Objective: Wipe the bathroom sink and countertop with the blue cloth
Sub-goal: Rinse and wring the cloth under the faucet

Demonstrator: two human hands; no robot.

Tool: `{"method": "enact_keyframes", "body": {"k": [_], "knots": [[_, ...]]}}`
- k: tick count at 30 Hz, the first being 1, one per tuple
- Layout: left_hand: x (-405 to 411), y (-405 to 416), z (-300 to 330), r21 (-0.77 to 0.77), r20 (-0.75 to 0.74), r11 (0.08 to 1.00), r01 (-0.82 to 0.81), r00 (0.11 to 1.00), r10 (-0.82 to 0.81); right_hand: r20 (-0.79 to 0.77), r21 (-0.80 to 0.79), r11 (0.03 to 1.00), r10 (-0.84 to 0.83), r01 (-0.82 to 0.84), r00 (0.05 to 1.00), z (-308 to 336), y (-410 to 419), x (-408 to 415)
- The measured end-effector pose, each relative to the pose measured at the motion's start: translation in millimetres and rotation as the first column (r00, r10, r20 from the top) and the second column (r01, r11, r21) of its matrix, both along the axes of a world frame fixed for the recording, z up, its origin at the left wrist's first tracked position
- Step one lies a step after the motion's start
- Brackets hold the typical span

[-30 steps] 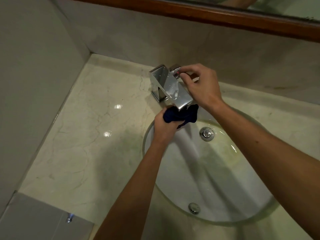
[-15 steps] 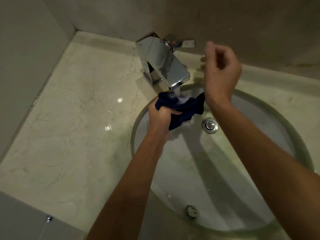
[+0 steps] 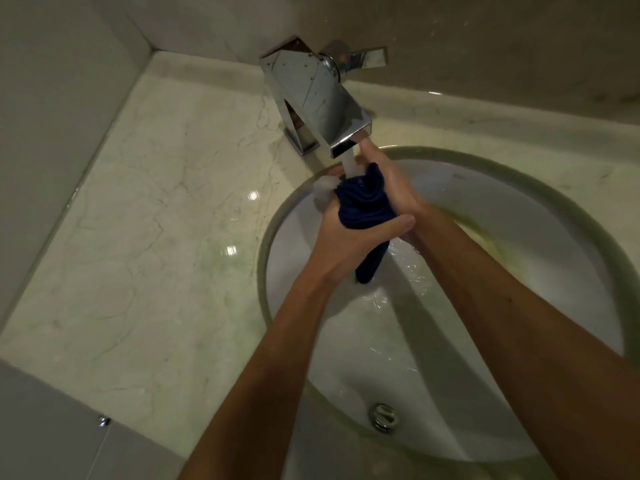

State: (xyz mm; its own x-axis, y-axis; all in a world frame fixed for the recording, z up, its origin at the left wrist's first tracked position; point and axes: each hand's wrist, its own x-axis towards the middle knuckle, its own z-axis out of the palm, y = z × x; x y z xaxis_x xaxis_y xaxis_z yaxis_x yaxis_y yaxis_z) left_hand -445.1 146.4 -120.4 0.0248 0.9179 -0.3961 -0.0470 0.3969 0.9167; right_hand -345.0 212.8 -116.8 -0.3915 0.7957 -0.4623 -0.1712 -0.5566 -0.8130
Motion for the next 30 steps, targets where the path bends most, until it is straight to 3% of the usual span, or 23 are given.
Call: {"method": "enact_keyframes", "body": {"k": [3,6,8,9,10,11,12,13,15,17,19,22,25,27,30], "knots": [[7,-2,0,0.006,0.020,0.985,-0.174,0.985,0.174,0.133,-0.013,0.974,-0.222,0.226,0.966,-3,0,-3],[9,0,-4,0.016,0.021,0.962,-0.272,0.962,0.272,0.416,-0.058,0.851,-0.455,0.522,0.787,-9,-11,1],[9,3,-2,0.008,0.024,0.938,-0.346,0.938,0.346,0.605,-0.041,0.785,-0.473,0.618,0.640,-16,-26,7],[9,5,-1,-0.001,0.040,0.925,-0.381,0.924,0.381,0.618,-0.128,0.763,-0.438,0.634,0.652,-20,-35,9],[9,7,0,-0.007,0.058,0.915,-0.405,0.913,0.404,0.545,-0.330,0.730,-0.371,0.599,0.752,-22,-44,10],[9,9,2,-0.007,0.073,0.908,-0.419,0.906,0.418,0.370,-0.561,0.670,-0.322,0.486,0.871,-21,-51,9],[11,10,3,-0.006,0.084,0.904,-0.428,0.900,0.427,0.174,-0.704,0.634,-0.282,0.319,0.943,-17,-55,6],[13,9,4,-0.006,0.094,0.901,-0.434,0.897,0.433,-0.049,-0.746,0.649,-0.271,0.145,0.961,-12,-57,3],[16,3,9,-0.006,0.110,0.903,-0.430,0.897,0.428,-0.246,-0.678,0.733,-0.284,0.045,0.927,-16,-54,-2],[12,-9,15,0.102,0.020,0.937,-0.335,0.942,0.335,-0.253,-0.618,0.780,-0.314,0.097,0.915,-20,-44,-5],[-1,-25,19,0.210,-0.107,0.974,-0.091,0.988,0.115,-0.244,-0.567,0.813,-0.316,0.130,0.917,-19,-35,-3],[-21,-45,19,0.268,-0.225,0.926,0.265,0.952,-0.207,-0.112,-0.505,0.840,-0.293,0.200,0.949,-19,-23,9],[-23,-54,10,0.191,-0.154,0.958,0.216,0.970,-0.188,0.118,-0.313,0.884,-0.327,0.347,0.938,-21,-20,16],[-17,-47,4,0.090,-0.186,0.991,0.097,0.979,-0.079,0.139,-0.112,0.910,-0.383,0.398,0.913,-19,-24,16],[-9,-27,-3,0.040,-0.173,0.997,0.066,0.983,-0.058,0.168,0.193,0.955,-0.259,0.226,0.951,-3,-29,16]]}}
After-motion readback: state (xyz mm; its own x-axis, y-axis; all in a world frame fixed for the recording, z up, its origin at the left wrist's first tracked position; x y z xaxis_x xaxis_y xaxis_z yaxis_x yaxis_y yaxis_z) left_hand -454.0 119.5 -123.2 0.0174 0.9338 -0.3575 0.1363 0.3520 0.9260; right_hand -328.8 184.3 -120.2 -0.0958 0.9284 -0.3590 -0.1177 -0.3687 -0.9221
